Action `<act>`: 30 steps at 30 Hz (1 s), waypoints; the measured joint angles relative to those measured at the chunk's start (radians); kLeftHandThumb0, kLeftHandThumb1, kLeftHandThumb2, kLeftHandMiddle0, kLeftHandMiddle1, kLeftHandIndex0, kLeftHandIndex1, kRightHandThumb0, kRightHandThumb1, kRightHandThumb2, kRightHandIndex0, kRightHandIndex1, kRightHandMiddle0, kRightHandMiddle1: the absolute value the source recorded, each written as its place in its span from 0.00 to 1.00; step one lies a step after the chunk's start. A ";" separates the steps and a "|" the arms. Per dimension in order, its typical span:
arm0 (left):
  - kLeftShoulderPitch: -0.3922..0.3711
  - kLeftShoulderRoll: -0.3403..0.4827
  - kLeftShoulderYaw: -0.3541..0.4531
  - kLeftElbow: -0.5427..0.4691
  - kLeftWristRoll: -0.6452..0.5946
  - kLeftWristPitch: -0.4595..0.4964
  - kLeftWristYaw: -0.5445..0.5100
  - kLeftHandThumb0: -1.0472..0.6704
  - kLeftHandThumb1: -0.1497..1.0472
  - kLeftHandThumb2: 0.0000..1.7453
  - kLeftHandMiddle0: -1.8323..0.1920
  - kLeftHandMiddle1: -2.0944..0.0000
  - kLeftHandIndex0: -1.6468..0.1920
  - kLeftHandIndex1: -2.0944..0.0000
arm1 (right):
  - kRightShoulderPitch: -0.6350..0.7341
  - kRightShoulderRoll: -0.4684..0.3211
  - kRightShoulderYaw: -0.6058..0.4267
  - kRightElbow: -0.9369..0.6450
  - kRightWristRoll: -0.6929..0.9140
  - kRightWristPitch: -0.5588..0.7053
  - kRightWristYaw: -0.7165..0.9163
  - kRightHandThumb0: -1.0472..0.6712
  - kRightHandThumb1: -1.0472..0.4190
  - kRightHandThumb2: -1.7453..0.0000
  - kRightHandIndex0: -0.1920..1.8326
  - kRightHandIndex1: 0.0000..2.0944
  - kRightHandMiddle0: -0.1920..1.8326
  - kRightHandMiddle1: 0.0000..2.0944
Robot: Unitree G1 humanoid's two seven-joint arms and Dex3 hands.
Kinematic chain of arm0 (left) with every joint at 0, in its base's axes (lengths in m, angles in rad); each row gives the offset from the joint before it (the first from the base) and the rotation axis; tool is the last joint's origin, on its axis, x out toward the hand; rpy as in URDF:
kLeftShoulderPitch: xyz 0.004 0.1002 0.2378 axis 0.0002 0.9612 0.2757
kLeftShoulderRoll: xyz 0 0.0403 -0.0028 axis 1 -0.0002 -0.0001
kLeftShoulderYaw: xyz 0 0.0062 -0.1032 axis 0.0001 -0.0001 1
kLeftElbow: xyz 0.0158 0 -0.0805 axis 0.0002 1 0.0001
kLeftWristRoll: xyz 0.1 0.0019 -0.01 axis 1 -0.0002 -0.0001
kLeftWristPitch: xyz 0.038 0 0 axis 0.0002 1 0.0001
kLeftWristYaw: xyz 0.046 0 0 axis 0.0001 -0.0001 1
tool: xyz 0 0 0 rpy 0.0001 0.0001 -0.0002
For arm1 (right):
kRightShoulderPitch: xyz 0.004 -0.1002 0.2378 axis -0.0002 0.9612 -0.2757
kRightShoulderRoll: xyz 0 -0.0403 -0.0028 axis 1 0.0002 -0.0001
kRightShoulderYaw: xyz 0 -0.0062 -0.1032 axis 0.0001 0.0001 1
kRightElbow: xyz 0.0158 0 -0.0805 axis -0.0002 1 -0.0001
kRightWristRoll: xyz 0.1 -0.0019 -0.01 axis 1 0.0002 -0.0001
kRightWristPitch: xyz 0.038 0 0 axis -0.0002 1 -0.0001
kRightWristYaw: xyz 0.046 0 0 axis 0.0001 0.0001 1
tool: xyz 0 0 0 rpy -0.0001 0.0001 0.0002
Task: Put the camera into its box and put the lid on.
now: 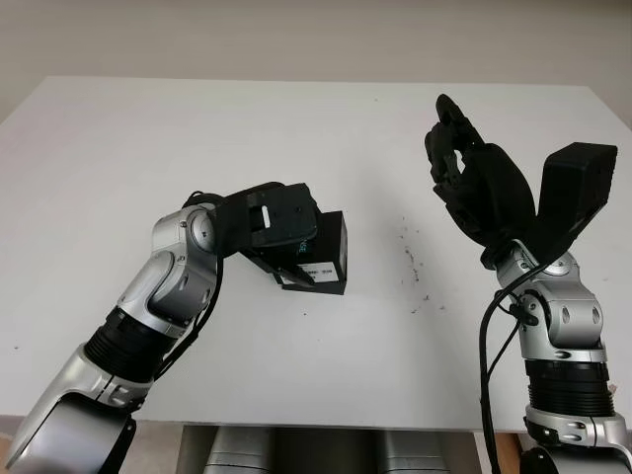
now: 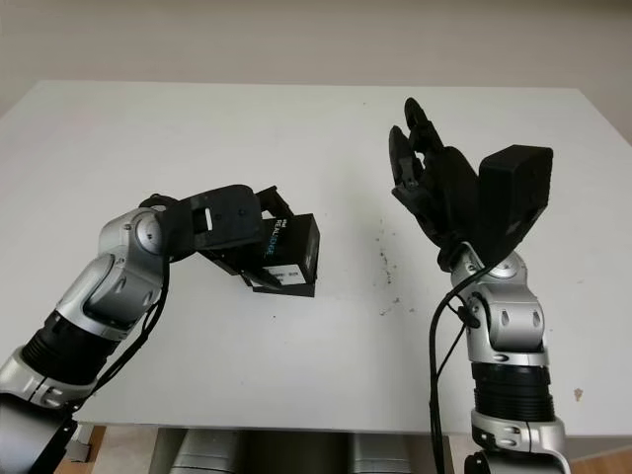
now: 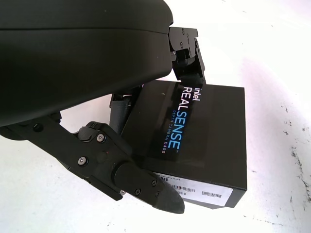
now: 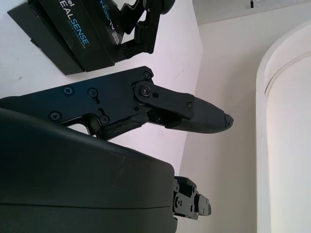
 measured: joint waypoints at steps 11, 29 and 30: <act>-0.032 0.015 -0.016 -0.009 0.009 0.005 -0.024 0.42 1.00 0.14 0.71 0.13 0.73 0.07 | 0.000 0.000 0.008 0.014 -0.005 -0.012 0.016 0.23 0.00 0.62 0.01 0.02 0.01 0.02; -0.058 0.021 -0.058 0.028 0.045 -0.052 -0.023 0.43 1.00 0.13 0.68 0.19 0.69 0.14 | 0.000 0.000 0.008 0.014 -0.004 -0.012 0.004 0.25 0.00 0.61 0.00 0.02 0.01 0.02; -0.059 0.020 -0.060 0.030 0.047 -0.053 -0.024 0.43 1.00 0.13 0.68 0.18 0.69 0.14 | 0.000 0.000 0.009 0.014 -0.004 -0.012 0.005 0.24 0.00 0.61 0.00 0.02 0.00 0.02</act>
